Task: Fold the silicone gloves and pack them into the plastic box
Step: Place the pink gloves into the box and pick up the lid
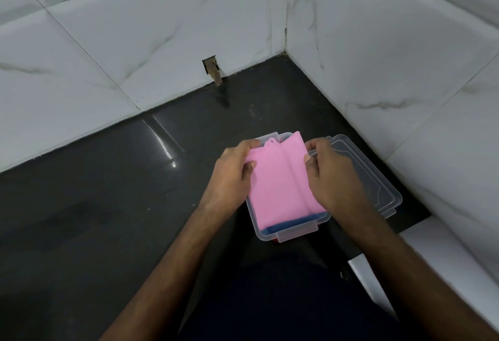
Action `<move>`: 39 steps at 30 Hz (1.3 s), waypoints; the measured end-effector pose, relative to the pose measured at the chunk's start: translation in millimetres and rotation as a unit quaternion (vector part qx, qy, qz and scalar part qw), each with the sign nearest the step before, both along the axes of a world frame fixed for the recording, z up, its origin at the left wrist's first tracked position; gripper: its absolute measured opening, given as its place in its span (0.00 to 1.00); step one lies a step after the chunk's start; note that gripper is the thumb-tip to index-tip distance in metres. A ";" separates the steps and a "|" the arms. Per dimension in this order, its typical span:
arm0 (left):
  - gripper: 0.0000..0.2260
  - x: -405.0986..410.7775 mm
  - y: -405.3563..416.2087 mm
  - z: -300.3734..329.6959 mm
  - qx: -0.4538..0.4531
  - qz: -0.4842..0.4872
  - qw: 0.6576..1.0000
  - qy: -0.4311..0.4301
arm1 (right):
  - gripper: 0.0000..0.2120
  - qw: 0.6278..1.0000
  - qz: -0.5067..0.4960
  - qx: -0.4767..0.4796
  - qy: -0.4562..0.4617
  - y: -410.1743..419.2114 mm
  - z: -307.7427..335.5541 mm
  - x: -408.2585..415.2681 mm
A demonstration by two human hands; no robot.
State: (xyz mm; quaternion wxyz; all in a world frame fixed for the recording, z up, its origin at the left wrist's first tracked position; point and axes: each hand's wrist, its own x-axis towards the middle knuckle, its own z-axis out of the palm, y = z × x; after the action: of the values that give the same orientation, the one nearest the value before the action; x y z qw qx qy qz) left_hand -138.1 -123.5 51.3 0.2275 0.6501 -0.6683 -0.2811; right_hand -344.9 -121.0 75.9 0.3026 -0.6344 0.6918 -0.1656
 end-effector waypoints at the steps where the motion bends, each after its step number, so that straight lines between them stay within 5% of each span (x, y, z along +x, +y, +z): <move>1: 0.17 0.6 -0.1 -1.6 0.002 0.004 1.000 0.003 | 0.12 1.000 0.006 0.002 0.019 -0.4 0.2 1.7; 9: 0.14 -3.5 3.6 -6.2 -0.041 0.025 0.997 -0.056 | 0.10 0.999 0.016 0.017 0.045 2.3 3.9 13.3; 14: 0.14 -8.3 3.7 -4.0 -0.061 0.030 0.993 -0.102 | 0.29 0.986 0.084 0.089 0.116 -1.0 13.4 25.4; 18: 0.14 -8.1 3.9 -6.3 -0.061 0.041 0.992 -0.103 | 0.15 0.996 0.042 0.053 0.063 15.1 17.3 26.6; 23: 0.14 -8.9 6.4 -9.3 -0.085 0.069 0.991 -0.077 | 0.24 0.982 0.066 0.077 0.162 11.0 30.5 23.3; 26: 0.13 -8.9 9.0 -11.4 -0.086 0.087 0.992 -0.030 | 0.22 0.973 0.084 0.118 0.181 10.5 26.6 18.6; 30: 0.12 -12.9 13.3 -13.4 -0.083 0.111 0.990 0.005 | 0.15 0.976 0.096 0.060 0.184 15.7 18.2 16.5; 33: 0.12 -15.5 15.5 -13.4 -0.076 0.108 0.991 0.000 | 0.20 0.972 0.086 0.114 0.188 4.9 20.5 16.1; 39: 0.19 -23.4 23.8 2.0 -0.084 0.030 0.985 -0.150 | 0.18 0.981 0.070 0.110 0.142 2.4 21.2 13.2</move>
State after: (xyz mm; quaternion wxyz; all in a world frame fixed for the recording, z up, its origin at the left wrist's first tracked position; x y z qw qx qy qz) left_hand -161.5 -99.7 53.3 0.1869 0.6833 -0.6961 -0.1166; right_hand -331.7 -118.6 97.1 0.2800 -0.6607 0.6960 0.0250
